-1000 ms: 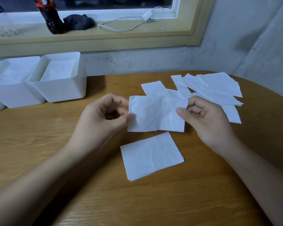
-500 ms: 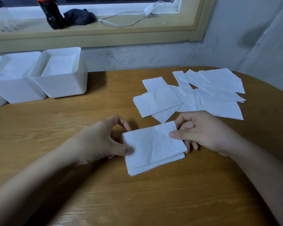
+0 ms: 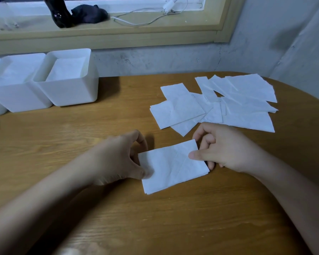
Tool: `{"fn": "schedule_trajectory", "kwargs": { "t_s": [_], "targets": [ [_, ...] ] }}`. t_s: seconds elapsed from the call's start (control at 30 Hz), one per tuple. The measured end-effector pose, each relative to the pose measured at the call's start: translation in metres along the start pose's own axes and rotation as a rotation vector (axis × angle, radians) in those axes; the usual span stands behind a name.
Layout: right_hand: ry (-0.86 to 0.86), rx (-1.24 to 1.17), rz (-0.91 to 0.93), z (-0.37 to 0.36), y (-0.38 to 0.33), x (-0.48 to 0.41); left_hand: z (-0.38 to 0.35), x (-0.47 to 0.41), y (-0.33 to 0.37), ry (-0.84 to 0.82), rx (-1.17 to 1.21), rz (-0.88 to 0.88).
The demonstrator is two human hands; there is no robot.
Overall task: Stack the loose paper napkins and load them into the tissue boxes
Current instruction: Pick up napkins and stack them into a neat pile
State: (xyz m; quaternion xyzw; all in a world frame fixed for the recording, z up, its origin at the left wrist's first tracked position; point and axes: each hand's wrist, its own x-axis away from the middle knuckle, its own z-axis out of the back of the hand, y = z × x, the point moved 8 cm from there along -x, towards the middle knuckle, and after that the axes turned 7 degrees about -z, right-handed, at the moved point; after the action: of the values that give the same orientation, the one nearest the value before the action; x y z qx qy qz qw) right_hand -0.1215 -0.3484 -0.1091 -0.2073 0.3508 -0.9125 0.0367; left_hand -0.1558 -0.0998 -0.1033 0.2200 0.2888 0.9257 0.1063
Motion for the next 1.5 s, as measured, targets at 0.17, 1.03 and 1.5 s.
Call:
{"fn": "schedule_trajectory", "kwargs": {
  "t_s": [0.17,1.03,1.5],
  "targets": [
    [0.047,0.063,0.036,0.002,0.000,-0.001,0.003,-0.006,-0.005,0.014,0.000,-0.031],
    [0.500,0.105,0.328,0.022,0.010,-0.016,0.020,-0.074,0.036,0.612,-0.529,-0.564],
    [0.578,0.144,0.297,0.028,0.012,-0.020,0.029,-0.044,0.036,0.665,-0.253,-0.676]
  ]
}}
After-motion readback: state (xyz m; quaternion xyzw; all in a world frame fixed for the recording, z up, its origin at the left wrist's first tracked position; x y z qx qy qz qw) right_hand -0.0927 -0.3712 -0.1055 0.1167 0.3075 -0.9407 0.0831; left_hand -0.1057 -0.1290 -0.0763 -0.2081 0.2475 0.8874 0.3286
